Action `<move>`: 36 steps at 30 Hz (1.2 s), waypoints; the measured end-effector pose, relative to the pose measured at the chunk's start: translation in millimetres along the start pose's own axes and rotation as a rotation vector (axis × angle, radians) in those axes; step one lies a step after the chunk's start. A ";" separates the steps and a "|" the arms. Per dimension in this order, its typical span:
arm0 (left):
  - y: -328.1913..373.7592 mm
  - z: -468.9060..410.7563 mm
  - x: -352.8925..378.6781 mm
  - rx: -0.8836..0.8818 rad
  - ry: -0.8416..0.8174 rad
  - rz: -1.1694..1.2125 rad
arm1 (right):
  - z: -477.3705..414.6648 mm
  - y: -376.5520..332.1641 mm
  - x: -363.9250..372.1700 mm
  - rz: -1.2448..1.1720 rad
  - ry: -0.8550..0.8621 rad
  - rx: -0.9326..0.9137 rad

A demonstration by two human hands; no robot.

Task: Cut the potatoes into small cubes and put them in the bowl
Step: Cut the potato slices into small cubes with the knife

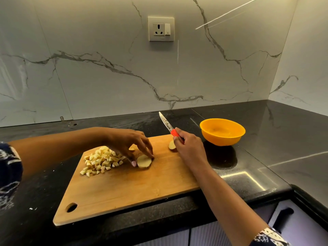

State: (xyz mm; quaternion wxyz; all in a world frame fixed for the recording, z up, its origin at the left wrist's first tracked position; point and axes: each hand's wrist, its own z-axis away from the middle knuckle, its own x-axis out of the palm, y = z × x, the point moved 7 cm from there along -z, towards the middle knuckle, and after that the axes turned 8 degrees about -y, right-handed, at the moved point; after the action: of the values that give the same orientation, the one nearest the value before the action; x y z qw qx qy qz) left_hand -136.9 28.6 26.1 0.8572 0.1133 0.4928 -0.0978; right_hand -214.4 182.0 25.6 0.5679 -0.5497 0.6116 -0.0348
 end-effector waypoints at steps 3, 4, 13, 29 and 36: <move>-0.4 0.2 -2.3 -0.018 0.053 0.038 | -0.5 -0.1 -0.1 0.011 0.001 0.004; -0.5 1.2 -1.9 -0.035 0.075 0.057 | -0.3 -0.2 -0.7 0.014 0.005 0.002; 26.3 25.7 21.8 -0.456 0.491 0.207 | 1.5 -7.4 4.2 0.047 -0.033 -0.024; 44.2 32.5 73.9 -0.639 0.291 0.189 | 129.1 -49.1 -12.5 0.518 -0.190 -0.020; 54.5 28.1 71.6 -0.637 0.309 0.234 | 127.5 -66.9 13.8 0.543 -0.238 -0.039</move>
State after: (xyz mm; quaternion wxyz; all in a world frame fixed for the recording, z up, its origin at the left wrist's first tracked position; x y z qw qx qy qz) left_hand -63.2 68.5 -16.9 0.7703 -0.0900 0.6058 0.1775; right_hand -75.2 220.0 16.2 0.6137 -0.3768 0.6659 0.1948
